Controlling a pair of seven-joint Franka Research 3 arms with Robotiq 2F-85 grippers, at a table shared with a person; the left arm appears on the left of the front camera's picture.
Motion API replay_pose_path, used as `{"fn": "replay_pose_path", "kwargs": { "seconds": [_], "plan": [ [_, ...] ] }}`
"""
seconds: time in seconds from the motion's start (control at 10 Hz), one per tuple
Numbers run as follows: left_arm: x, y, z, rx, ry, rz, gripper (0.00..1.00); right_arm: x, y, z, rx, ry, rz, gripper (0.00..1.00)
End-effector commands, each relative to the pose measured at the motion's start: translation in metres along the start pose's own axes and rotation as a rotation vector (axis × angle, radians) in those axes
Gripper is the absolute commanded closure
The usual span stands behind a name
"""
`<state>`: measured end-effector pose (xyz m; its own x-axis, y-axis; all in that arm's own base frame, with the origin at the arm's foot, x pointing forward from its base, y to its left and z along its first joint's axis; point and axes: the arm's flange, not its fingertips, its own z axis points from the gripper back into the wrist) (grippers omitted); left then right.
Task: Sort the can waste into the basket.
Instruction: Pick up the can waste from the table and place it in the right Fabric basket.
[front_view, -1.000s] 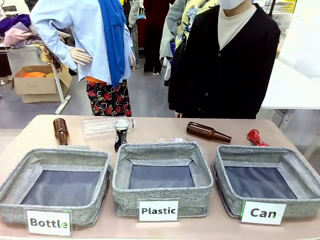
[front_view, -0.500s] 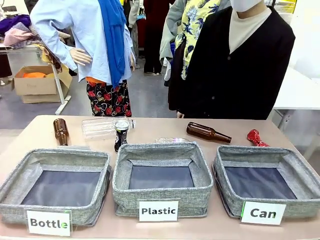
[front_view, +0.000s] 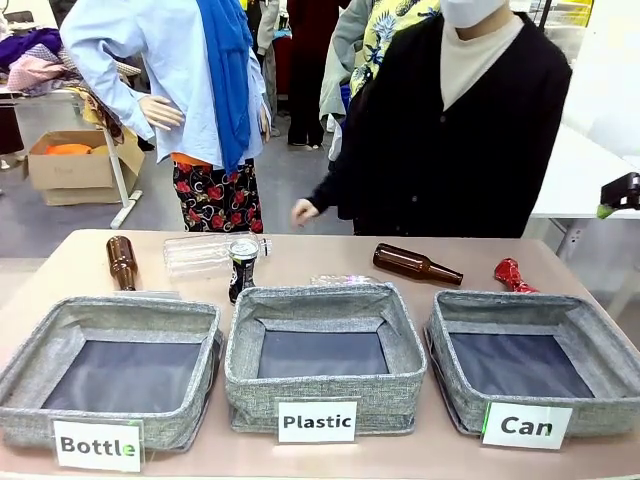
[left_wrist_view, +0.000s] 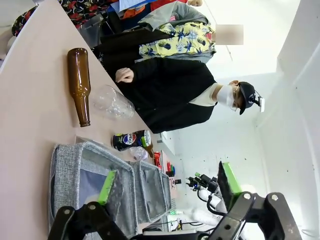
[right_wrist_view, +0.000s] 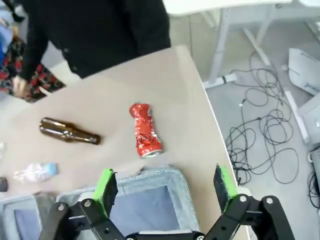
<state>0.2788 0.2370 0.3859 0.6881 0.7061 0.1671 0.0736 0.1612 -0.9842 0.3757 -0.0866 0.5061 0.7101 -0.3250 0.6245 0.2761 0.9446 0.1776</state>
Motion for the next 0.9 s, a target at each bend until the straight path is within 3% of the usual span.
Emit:
{"fn": "replay_pose_path", "kwargs": {
  "seconds": [0.0,0.1,0.2,0.6,0.8],
  "plan": [
    [-0.001,0.000,0.002,-0.013,0.003,-0.025,0.00,-0.003,0.010,-0.008,-0.023,0.010,0.024,0.00],
    [-0.001,0.000,0.002,-0.013,0.003,-0.025,0.00,-0.003,0.025,-0.009,-0.149,0.014,0.089,0.00],
    [-0.001,0.000,0.002,-0.013,0.003,-0.025,0.00,0.008,0.037,-0.025,-0.165,0.079,0.204,0.00],
    [-0.001,0.000,0.002,-0.013,0.003,-0.025,0.00,0.061,0.060,-0.104,-0.050,0.330,0.443,0.00],
    [-0.001,0.000,0.002,-0.013,0.003,-0.025,0.00,0.066,0.060,-0.160,0.011,0.444,0.463,0.00]
  ]
}}
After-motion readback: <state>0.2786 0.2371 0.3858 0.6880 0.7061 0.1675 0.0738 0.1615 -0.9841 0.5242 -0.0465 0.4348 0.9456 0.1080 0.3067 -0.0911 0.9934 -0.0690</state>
